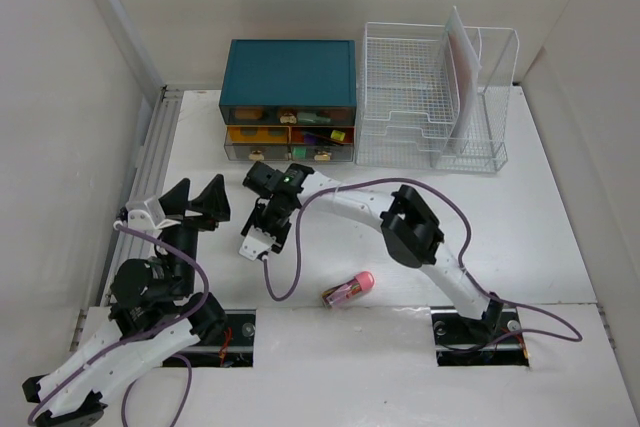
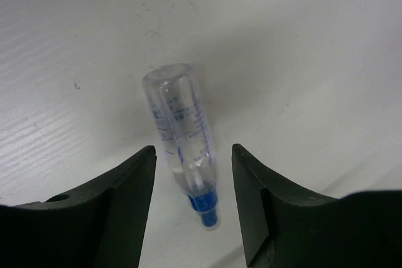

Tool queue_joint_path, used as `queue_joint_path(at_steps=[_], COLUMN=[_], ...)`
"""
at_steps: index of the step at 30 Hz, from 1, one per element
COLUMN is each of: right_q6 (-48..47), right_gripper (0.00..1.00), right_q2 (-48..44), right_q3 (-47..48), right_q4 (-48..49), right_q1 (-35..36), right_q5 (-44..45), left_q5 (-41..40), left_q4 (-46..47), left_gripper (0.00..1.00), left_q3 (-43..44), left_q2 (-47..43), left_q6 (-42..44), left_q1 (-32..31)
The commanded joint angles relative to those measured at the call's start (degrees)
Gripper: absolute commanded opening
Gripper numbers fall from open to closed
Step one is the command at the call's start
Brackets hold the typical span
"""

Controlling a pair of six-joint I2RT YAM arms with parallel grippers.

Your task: Organize the desk

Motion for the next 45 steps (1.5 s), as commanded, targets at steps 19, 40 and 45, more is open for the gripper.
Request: queue_joint_path(at_steps=[19,40,45], right_q6=[-2.34,42.58,43.11], right_gripper=[0.16,0.0,0.0], right_q2=[8.46,-13.69,-12.64], right_q3=[7.73,-4.6,-0.19], right_q4=[-13.9,33.29,34.52], right_q1=[2.79,3.32,1.66], right_q5=[4.32,34.64,37.37], left_q5=[0.49,-0.12,-0.12], left_q4=[2.62,3.15,3.15], left_gripper=[0.72,0.72,0.72], left_q3=[-0.23,-0.23,-0.23], left_q2=[-1.94,-1.94,-1.94], left_q6=[1.02,1.02,1.02], left_q1=[0.02,0.02,0.02])
